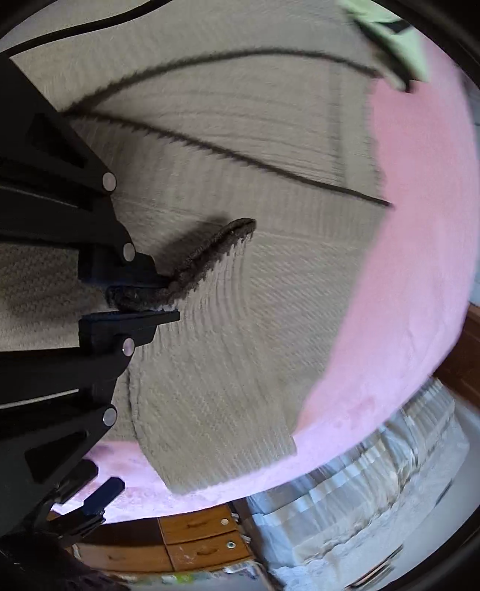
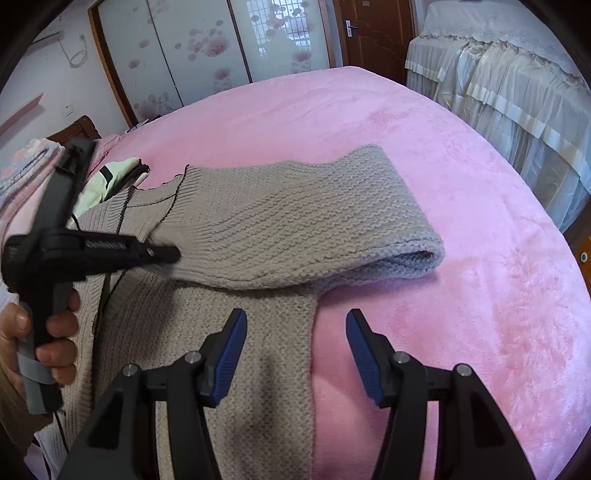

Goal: Fold large clothes

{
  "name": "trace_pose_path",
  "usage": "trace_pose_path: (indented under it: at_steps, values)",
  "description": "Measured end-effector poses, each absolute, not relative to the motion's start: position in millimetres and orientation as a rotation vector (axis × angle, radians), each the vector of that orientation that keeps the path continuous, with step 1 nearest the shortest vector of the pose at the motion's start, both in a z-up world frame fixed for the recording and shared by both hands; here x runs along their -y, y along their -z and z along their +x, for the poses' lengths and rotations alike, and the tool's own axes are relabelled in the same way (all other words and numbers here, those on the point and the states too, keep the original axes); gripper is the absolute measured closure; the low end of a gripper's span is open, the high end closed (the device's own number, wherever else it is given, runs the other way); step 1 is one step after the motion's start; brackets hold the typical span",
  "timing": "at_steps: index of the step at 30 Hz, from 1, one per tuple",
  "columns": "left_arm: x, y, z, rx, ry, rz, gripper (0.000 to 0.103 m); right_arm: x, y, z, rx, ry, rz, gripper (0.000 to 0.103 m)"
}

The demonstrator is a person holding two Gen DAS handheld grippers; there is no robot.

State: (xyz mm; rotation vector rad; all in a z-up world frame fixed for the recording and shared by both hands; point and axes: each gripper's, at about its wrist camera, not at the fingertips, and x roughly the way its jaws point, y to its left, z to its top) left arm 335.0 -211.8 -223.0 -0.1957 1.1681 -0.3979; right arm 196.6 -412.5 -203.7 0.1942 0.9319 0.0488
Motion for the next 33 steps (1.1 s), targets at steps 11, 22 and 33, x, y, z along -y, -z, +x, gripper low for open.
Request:
trace_pose_path:
  at_steps: [11,22,33]
  values:
    - [203.4,27.2,349.4,-0.783,0.391,-0.031,0.096,420.9,231.7,238.0,-0.996,0.000,0.256,0.047]
    - [113.2,56.3,371.8,-0.823,0.196,0.095,0.096,398.0,238.1,271.3,-0.975,0.092,0.094,0.086]
    - [23.7,189.4,363.4,-1.042,0.068,-0.005,0.095,356.0,243.1,261.9,-0.951,0.114,-0.130,0.086]
